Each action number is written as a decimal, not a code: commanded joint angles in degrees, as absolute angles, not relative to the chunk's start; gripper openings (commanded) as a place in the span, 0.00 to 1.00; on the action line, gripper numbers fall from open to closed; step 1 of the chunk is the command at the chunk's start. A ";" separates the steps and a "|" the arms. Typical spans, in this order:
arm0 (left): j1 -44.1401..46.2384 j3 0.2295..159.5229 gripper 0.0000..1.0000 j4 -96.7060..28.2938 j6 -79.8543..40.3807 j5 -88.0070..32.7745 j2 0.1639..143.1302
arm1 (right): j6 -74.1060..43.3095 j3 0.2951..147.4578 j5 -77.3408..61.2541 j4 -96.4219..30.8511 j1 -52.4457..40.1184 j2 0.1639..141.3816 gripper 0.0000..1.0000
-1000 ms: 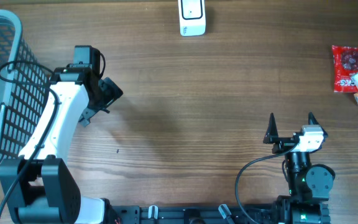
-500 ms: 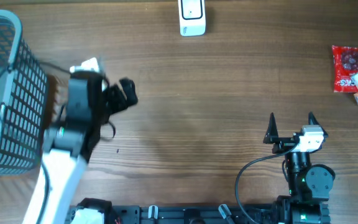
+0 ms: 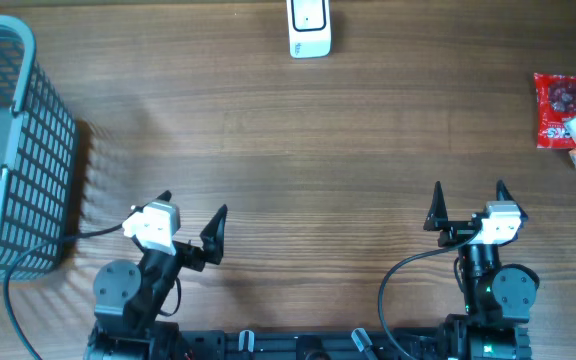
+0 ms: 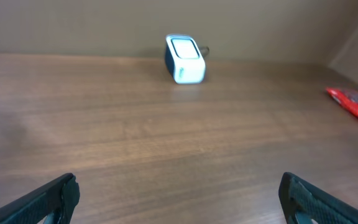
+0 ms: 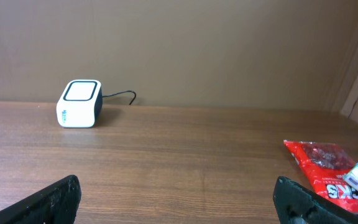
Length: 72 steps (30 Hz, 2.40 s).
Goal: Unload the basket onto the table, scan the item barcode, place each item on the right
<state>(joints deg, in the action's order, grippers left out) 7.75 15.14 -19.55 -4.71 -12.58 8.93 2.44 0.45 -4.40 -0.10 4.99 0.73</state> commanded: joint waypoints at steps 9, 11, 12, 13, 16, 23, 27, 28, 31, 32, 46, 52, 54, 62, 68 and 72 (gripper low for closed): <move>3.25 3.53 1.00 -5.48 -13.69 -6.09 0.19 | 1.50 0.30 -3.42 0.01 5.28 0.21 1.00; 2.63 1.83 1.00 -2.00 -11.20 -6.13 0.19 | 1.45 0.30 -3.42 0.01 5.28 0.21 1.00; 2.59 0.97 1.00 -1.13 -9.19 -6.15 0.19 | 1.45 0.30 -3.42 0.01 5.28 0.21 1.00; 2.61 0.32 1.00 -1.52 -7.44 -6.13 0.19 | 1.50 0.30 -3.42 0.01 5.28 0.21 1.00; 2.61 0.32 1.00 -3.92 -3.36 -6.59 0.19 | 1.48 0.30 -3.42 0.01 5.28 0.21 1.00; 2.61 0.32 1.00 -4.10 4.12 -5.13 0.19 | 1.48 0.30 -3.42 0.01 5.28 0.21 1.00; 2.61 0.32 1.00 -4.38 4.08 -2.63 0.19 | 1.48 0.30 -3.42 0.01 5.28 0.21 1.00; 2.59 0.32 1.00 -4.43 4.10 -1.98 0.19 | 1.48 0.30 -3.42 0.01 5.28 0.21 1.00; 1.96 0.32 1.00 -4.47 4.10 -1.61 0.19 | 1.48 0.30 -3.42 0.01 5.28 0.21 1.00; 1.52 0.32 1.00 -4.47 4.10 -1.61 0.19 | 1.48 0.30 -3.42 0.01 5.28 0.21 1.00; 0.84 0.32 1.00 -4.27 4.10 2.48 0.19 | 1.48 0.30 -3.42 0.01 5.28 0.21 1.00; 0.99 0.32 1.00 -4.08 4.10 2.02 0.19 | 1.48 0.30 -3.42 0.01 5.28 0.21 1.00; 0.99 0.32 1.00 -4.08 4.10 2.02 0.19 | 1.48 0.30 -3.42 0.01 5.28 0.21 1.00; 0.99 0.32 1.00 -4.05 4.10 2.00 0.30 | 1.48 0.30 -3.42 0.01 5.28 0.21 1.00; 0.99 0.32 1.00 -4.05 4.10 2.02 0.30 | 1.48 0.30 -3.42 0.01 5.28 0.21 1.00; 0.99 0.32 1.00 -4.05 4.10 2.02 0.30 | 1.48 0.30 -3.42 0.01 5.28 0.21 1.00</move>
<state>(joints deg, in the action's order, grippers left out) 1.32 0.73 -4.27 2.98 1.67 0.78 2.42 0.45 -4.40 -0.10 4.99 0.73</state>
